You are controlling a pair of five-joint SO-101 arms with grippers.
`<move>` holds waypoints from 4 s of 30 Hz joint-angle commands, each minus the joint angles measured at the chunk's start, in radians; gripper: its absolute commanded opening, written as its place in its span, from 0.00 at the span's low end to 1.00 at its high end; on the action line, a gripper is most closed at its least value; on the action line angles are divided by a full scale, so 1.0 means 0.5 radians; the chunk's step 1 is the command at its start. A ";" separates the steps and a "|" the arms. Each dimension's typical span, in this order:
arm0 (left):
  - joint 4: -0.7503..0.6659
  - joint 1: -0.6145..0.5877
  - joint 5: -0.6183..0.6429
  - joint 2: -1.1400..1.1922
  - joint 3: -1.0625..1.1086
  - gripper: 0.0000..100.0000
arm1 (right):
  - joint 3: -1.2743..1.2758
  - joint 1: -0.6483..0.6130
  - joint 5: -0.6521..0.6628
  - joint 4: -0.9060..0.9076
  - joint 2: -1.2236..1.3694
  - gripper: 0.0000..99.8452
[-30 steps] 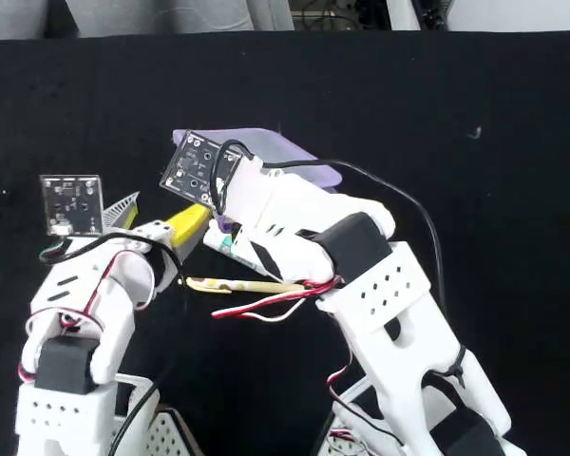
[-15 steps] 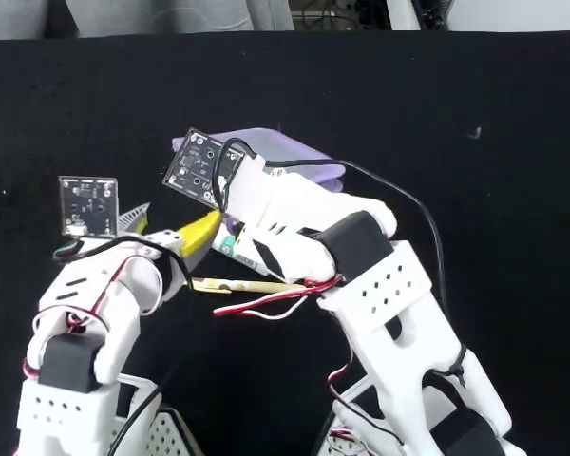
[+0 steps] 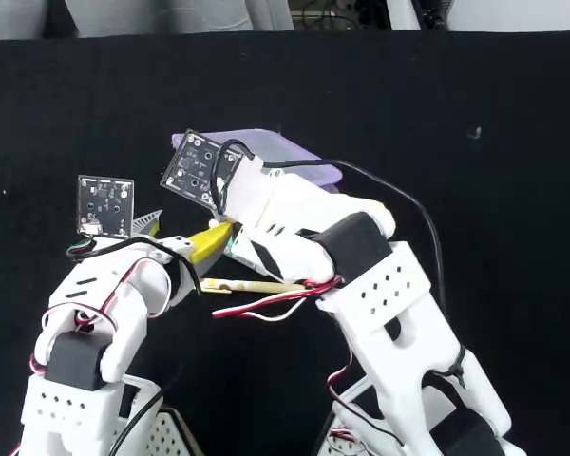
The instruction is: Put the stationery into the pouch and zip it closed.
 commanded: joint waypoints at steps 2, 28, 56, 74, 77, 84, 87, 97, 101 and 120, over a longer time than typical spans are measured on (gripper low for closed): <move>-0.203 0.026 -0.015 -0.006 0.081 0.35 | -0.011 0.028 0.003 -0.025 -0.078 0.01; -0.740 0.026 -0.031 -0.003 0.462 0.09 | -0.011 0.028 0.003 -0.018 -0.078 0.01; -0.890 -1.536 -0.276 -0.025 0.603 0.03 | 0.026 0.021 -0.015 -0.071 -0.075 0.01; -0.881 -2.205 -0.276 -0.021 1.057 0.03 | 0.474 -0.304 0.003 -0.565 0.112 0.16; -0.881 -2.208 -0.279 -0.021 1.119 0.03 | 0.477 -0.310 0.003 -0.700 0.318 0.16; -0.881 -2.398 -0.279 -0.025 1.155 0.03 | 0.477 -0.319 0.141 -0.979 0.704 0.16; -0.881 -2.466 -0.282 -0.025 1.204 0.03 | 0.477 -0.344 0.153 -1.046 0.824 0.16; -0.896 -2.460 -0.282 -0.025 1.260 0.03 | 0.456 -0.531 0.160 -1.191 1.030 0.16; -0.896 -2.460 -0.282 -0.025 1.263 0.03 | 0.456 -0.534 0.313 -1.298 1.131 0.16; -0.893 -2.460 -0.282 -0.025 1.266 0.03 | 0.296 -0.396 0.381 -1.633 1.293 0.16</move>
